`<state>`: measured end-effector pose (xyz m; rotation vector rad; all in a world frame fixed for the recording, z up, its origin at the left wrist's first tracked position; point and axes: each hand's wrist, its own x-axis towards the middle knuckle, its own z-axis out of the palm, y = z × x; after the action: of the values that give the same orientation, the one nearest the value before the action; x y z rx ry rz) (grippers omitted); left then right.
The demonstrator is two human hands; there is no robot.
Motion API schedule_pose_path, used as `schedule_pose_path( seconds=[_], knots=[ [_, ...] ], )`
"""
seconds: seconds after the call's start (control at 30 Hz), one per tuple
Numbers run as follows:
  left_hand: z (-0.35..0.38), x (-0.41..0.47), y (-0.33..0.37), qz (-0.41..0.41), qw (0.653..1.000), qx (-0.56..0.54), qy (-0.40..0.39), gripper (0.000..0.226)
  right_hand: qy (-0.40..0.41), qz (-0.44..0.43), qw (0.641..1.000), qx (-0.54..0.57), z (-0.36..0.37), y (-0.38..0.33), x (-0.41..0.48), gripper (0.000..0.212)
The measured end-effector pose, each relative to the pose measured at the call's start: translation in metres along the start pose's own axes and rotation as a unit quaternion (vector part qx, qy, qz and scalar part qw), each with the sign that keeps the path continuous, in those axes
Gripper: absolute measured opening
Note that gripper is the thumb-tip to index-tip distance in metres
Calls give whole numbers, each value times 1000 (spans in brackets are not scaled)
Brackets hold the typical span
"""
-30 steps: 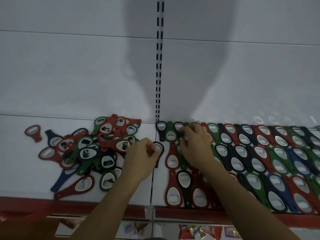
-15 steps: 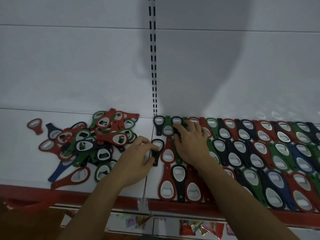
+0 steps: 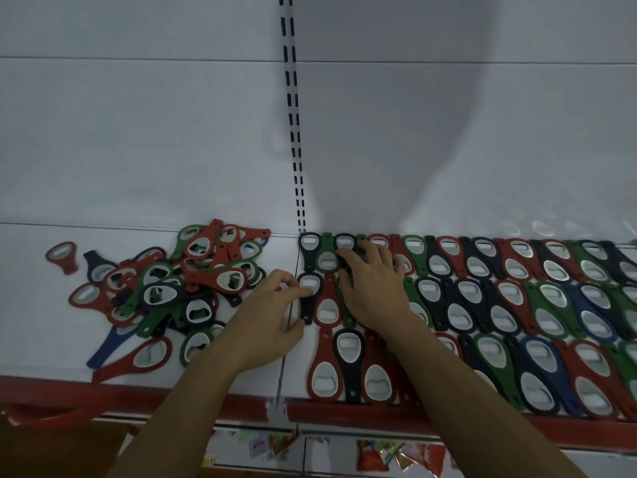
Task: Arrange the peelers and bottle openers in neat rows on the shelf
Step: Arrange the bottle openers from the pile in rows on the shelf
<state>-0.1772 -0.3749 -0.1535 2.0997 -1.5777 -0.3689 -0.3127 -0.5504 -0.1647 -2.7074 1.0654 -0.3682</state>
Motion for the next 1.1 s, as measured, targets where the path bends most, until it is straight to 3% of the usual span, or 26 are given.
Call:
schedule_pose_path(
  seconds=[0.23,0.33,0.43,0.57,0.7,0.83,0.9,0.97,1.03,1.1],
  knots=[
    [-7,-6,6,9,1000,13,-2,50,5,4,1000,0,-13,-6,-3,42],
    [-26,-14,-1,16,996,45,73,40,52,-48,997,21,-24,-24,-5,36],
    [-56,-16,-26,-43,979,145,134,43,30,-101,993,48,-27,-55,-2,29],
    [-79,-18,-51,-91,976,191,47,47,-15,-95,993,72,-21,-82,11,27],
    [-87,-19,-53,-75,988,124,50,46,-22,-91,991,99,-14,-92,16,24],
    [-89,-18,-31,-38,996,21,78,9,-8,-80,990,115,-18,-79,21,21],
    [-84,-23,-14,-41,993,-85,70,21,6,-71,991,117,-22,-70,19,18],
    [-73,-31,-1,-56,980,-187,28,16,9,-58,993,103,-25,-61,14,19],
    [-58,-39,7,-77,965,-251,-15,10,3,-36,996,76,-25,-51,5,23],
    [-44,-44,12,-101,951,-289,-46,22,-13,-13,999,44,-25,-38,-6,30]
  ],
)
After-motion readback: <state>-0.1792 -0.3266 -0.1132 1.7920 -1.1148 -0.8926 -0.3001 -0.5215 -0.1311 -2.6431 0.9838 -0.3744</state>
